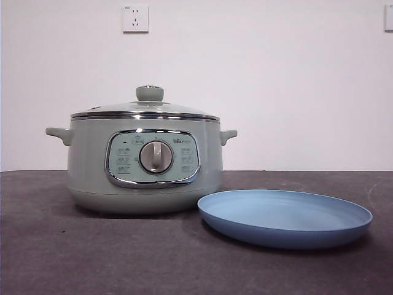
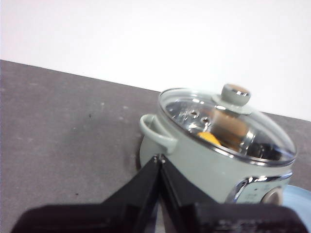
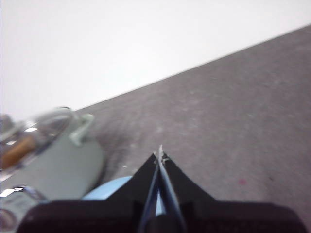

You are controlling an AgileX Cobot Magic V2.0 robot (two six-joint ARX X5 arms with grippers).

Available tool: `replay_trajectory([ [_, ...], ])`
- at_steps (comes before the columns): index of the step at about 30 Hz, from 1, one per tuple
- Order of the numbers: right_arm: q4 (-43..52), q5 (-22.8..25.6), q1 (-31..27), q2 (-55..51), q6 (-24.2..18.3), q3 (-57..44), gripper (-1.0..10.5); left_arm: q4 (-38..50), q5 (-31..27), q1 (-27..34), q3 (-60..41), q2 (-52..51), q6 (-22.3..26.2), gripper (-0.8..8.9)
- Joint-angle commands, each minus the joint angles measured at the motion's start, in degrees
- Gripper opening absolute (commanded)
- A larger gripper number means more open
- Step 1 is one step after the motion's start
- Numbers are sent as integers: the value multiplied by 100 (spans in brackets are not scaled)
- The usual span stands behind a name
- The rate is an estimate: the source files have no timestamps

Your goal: Take the corn out from the steamer,put the corn on the plate,close the lid

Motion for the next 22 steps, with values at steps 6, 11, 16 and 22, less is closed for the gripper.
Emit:
replay_trajectory([
  [6, -461, -1051, 9, 1421, -417, 1366, -12, -413, 573, 4, 1051, 717, -57, -6],
  [11, -1530, -2006, 9, 2555, -1209, 2568, -12, -739, 1137, 4, 1812, 1526, 118, -6],
  [16, -2702, -2354, 129, 3504, -1965, 3873, -12, -1121, 1818, 2, 2555, 2387, 339, -6],
  [22, -3729, -2350, 496, 4315, -2430, 5228, -12, -1825, 2334, 2, 3453, 3241, 787, -6],
])
